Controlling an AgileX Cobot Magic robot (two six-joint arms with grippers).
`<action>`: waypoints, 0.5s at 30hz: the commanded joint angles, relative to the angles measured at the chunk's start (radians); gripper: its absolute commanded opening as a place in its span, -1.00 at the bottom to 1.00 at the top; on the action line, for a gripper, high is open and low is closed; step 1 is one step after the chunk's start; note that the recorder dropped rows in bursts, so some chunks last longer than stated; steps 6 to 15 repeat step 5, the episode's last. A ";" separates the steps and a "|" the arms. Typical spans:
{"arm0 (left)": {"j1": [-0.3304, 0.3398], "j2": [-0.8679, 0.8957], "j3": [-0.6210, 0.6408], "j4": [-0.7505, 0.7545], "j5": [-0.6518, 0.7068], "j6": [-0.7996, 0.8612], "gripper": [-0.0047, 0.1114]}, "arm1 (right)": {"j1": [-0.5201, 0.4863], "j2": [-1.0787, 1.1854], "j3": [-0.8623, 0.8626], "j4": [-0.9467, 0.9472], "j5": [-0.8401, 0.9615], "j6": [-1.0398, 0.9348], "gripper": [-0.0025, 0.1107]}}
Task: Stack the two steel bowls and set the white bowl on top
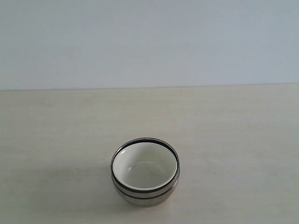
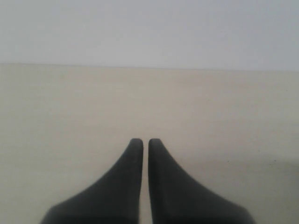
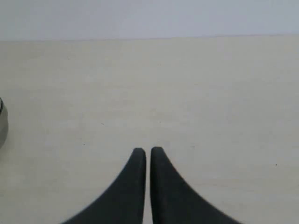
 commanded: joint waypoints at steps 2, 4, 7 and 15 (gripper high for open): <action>0.002 -0.004 0.003 -0.006 -0.008 -0.009 -0.85 | -0.005 -0.006 0.005 -0.007 -0.013 0.002 -0.96; 0.002 -0.004 0.003 -0.006 -0.008 -0.009 -0.85 | -0.005 -0.006 0.005 -0.007 -0.013 0.002 -0.96; 0.002 -0.004 0.003 -0.006 -0.008 -0.009 -0.85 | -0.005 -0.006 0.005 -0.007 -0.013 0.002 -0.96; 0.002 -0.004 0.003 -0.006 -0.008 -0.009 -0.85 | -0.005 -0.006 0.005 -0.007 -0.013 0.002 -0.96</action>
